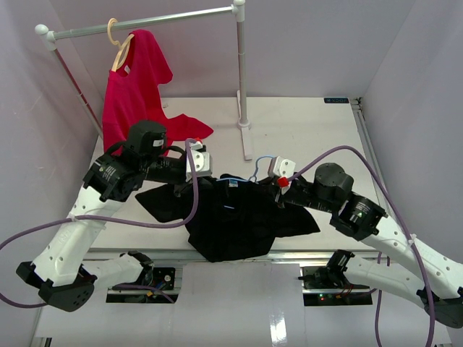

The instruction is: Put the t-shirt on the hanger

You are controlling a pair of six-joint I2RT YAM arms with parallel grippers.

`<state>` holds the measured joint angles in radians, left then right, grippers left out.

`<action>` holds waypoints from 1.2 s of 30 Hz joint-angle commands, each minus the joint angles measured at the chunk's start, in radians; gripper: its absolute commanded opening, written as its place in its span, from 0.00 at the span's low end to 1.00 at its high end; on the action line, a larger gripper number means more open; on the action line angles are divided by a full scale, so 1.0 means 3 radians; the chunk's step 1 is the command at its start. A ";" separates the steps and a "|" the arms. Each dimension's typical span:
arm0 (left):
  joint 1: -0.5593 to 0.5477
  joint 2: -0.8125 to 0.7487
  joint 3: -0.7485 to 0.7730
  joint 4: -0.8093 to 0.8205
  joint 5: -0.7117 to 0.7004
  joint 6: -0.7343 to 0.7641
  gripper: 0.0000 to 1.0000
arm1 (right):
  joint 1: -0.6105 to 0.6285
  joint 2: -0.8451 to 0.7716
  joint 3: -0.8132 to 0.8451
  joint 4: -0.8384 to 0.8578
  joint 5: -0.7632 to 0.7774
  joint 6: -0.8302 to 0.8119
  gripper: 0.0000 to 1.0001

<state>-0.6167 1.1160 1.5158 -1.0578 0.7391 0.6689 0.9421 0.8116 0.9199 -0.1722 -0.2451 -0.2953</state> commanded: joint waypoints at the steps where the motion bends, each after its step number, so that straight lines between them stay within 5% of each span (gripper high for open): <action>1: -0.0015 0.0072 -0.0166 0.0113 0.0178 0.0005 0.27 | 0.0025 0.0027 0.0121 0.0439 0.0036 0.0076 0.08; 5: -0.0029 0.0131 -0.0166 0.0120 0.0203 -0.0023 0.24 | 0.0021 0.0049 0.0134 0.0529 0.0158 0.0074 0.08; 8: -0.0035 0.0150 -0.0155 0.0101 0.0240 0.0034 0.01 | 0.0020 0.0085 0.0187 0.0533 0.0213 0.0074 0.08; 14: -0.0036 0.0087 -0.0169 0.0309 -0.0106 -0.0009 0.00 | 0.0021 0.0087 0.0165 0.0533 0.0266 0.0052 0.09; 21: -0.0031 -0.0036 -0.0188 0.0500 -0.0477 -0.0223 0.00 | 0.0025 -0.0032 -0.0058 0.0533 0.0721 0.0084 0.31; 31: -0.0031 -0.0285 -0.0166 0.0553 -0.0656 -0.0305 0.00 | 0.0009 -0.0307 -0.0221 0.0487 0.1156 0.0095 0.31; 36: -0.0031 -0.0377 -0.0232 0.0666 -0.0678 -0.0355 0.00 | 0.0011 -0.0283 -0.0084 0.0321 0.1102 0.0115 0.39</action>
<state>-0.6258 1.0351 1.4496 -0.9172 0.5529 0.5882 0.9436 0.7265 0.8561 -0.0739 0.0711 -0.2697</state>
